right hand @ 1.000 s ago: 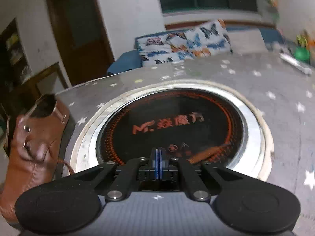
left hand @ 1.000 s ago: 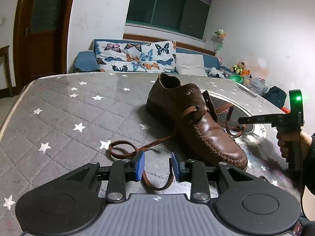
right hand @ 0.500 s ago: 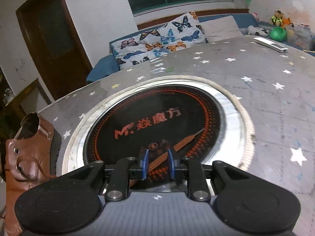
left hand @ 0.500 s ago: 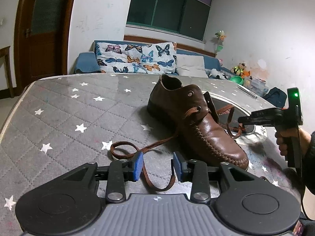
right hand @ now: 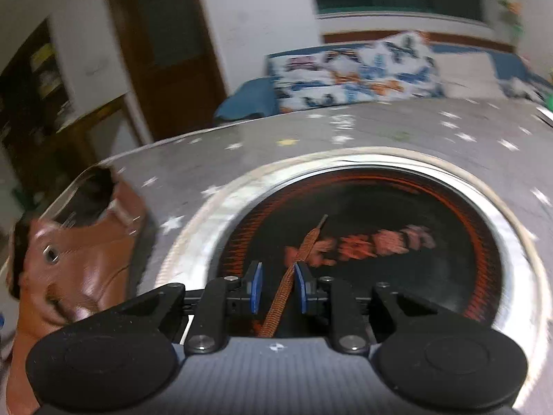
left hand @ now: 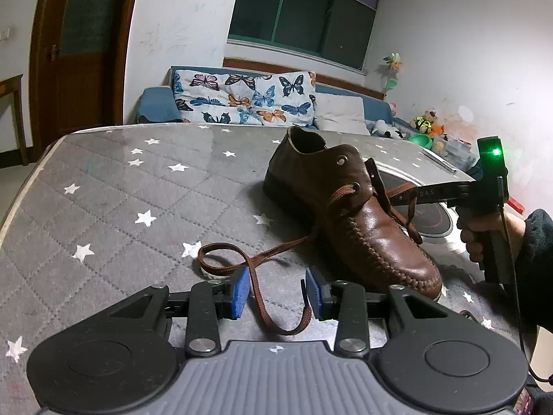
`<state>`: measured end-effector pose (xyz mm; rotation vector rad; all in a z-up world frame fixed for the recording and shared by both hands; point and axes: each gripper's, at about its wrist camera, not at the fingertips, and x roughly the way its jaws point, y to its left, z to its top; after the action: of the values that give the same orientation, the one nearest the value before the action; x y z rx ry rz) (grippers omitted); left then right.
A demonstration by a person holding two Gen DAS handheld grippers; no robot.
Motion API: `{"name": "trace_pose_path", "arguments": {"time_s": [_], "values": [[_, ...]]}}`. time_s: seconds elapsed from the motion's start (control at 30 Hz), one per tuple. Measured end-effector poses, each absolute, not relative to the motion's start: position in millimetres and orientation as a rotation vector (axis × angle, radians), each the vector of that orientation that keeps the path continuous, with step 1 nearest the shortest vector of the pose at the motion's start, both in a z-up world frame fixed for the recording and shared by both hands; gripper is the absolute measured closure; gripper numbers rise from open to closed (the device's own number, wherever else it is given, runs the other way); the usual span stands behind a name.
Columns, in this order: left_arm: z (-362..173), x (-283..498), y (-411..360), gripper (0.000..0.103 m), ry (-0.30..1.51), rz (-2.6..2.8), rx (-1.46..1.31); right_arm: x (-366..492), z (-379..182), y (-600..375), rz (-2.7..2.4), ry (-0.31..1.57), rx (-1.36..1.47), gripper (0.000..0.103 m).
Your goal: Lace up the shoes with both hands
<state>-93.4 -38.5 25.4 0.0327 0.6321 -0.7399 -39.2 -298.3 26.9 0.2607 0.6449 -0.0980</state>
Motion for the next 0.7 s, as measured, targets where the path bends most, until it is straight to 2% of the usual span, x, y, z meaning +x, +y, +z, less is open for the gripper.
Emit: {"name": "trace_pose_path", "arguments": {"time_s": [0.13, 0.27, 0.43, 0.47, 0.5, 0.53, 0.7], "values": [[26.4, -91.5, -37.0, 0.063, 0.636, -0.747, 0.038, -31.5, 28.4, -291.6, -0.098, 0.66, 0.222, 0.082], [28.6, -91.3, -35.6, 0.061, 0.632, -0.751, 0.048, -23.5, 29.2, -288.5, -0.109, 0.68, 0.197, 0.074], [29.9, -91.9, -32.0, 0.06, 0.626, -0.745, 0.05, -13.6, 30.2, -284.5, -0.124, 0.704, 0.167, 0.074], [29.9, -92.2, -31.2, 0.06, 0.625, -0.742, 0.049, -11.6, 30.4, -283.8, -0.127, 0.709, 0.161, 0.082], [30.2, -92.4, -30.3, 0.06, 0.624, -0.74, 0.048, -9.6, 30.6, -283.0, -0.13, 0.713, 0.155, 0.094], [30.4, -92.6, -29.5, 0.06, 0.623, -0.737, 0.046, -7.9, 30.7, -282.0, -0.13, 0.718, 0.148, 0.098], [31.8, -93.6, -25.4, 0.06, 0.618, -0.725, 0.037, -10.8, 32.7, -275.1, -0.085, 0.7, 0.145, 0.102]]}}
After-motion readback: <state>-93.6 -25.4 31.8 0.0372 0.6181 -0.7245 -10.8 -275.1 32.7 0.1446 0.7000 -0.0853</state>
